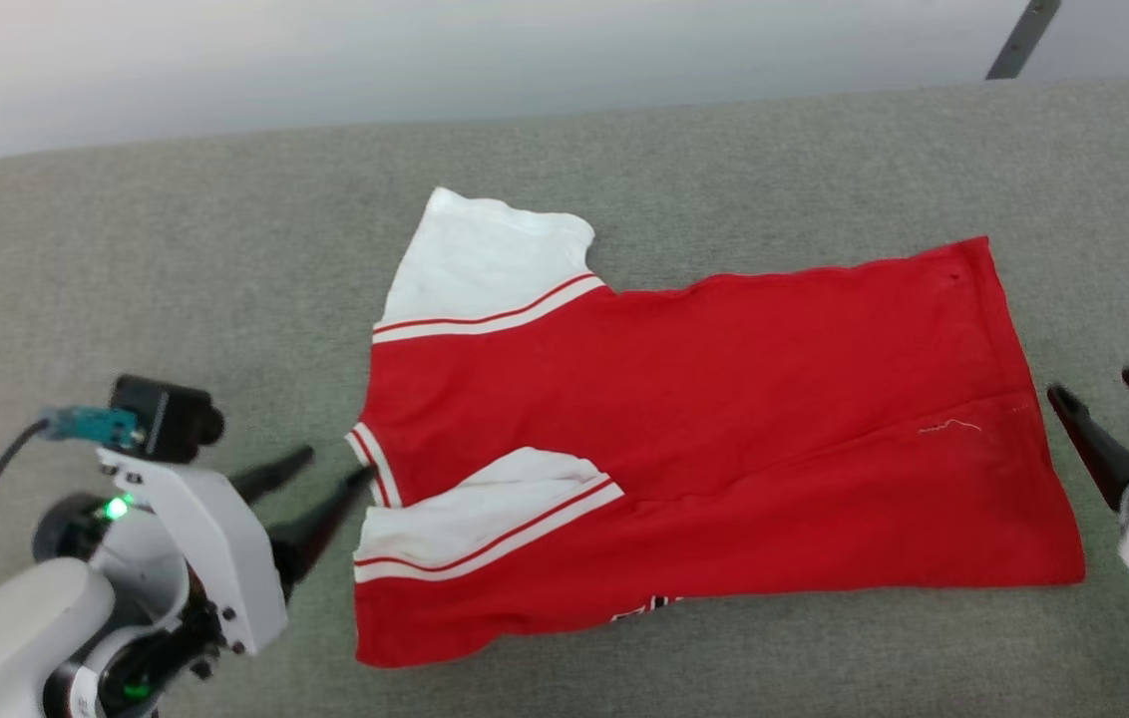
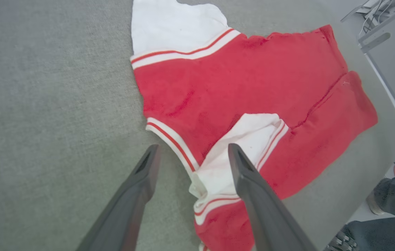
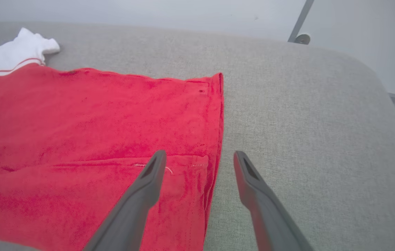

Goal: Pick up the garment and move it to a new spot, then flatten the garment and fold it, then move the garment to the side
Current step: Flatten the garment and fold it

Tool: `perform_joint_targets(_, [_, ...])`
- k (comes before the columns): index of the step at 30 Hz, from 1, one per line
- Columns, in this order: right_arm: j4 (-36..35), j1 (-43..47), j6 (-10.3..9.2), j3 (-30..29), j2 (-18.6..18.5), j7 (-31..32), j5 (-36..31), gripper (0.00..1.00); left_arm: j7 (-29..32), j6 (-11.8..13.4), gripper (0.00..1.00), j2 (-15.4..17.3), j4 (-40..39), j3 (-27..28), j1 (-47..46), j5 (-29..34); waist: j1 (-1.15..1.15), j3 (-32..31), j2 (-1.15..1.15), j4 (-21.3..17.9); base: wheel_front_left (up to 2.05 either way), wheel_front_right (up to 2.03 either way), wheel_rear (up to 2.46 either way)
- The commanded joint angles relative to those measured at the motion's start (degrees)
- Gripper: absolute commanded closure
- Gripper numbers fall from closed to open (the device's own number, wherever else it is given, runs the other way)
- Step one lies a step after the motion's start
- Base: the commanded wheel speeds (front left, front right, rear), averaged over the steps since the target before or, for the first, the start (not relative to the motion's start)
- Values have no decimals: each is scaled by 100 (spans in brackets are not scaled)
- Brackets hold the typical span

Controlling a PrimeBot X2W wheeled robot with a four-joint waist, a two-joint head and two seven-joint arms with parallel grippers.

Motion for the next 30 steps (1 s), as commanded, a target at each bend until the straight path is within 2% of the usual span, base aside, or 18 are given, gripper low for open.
perform_joint_targets(1, [-10, -79, -6, -15, 114, -167, -80, 0, -143, 18, 0, -24, 50, 41, 2, 102, 0, 60, 0, -82, 0, 0, 0])
perform_joint_targets(8, [116, -520, -6, 11, 889, -1623, -602, 0, -890, -301, 0, -448, 959, 341, -528, 483, 0, 316, 0, -497, 0, 0, 0])
perform_joint_targets(12, [228, -776, -6, 47, 1267, -2177, -806, 0, -810, -539, 0, -583, 1777, 297, -1227, 945, 0, 574, 0, -879, 0, 0, 0])
perform_joint_targets(15, [263, -853, -6, 105, 1471, -2411, -853, 0, -633, -739, 0, -703, 2405, 341, -1778, 1053, 0, 743, 0, -1187, 0, 0, 0])
perform_joint_targets(18, [280, -805, -6, 156, 1565, -2548, -834, 0, -261, -957, 0, -848, 3022, 291, -2252, 1085, 0, 849, 0, -1440, 0, 0, 0])
perform_joint_targets(23, [230, -657, -6, 139, 1629, -2624, -775, 0, 732, -1224, 0, -986, 3909, 132, -2855, 932, 0, 935, 0, -1731, 0, 0, 0])
perform_joint_targets(27, [146, -567, -6, 107, 1641, -2623, -734, 0, 1710, -1238, 0, -1106, 4564, 29, -3168, 698, 0, 989, 0, -1865, 0, 0, 0])
perform_joint_targets(30, [80, -560, -6, 98, 1653, -2609, -731, 0, 2221, -1172, 0, -1170, 4961, -41, -3340, 643, 0, 1054, 0, -1932, 0, 0, 0])
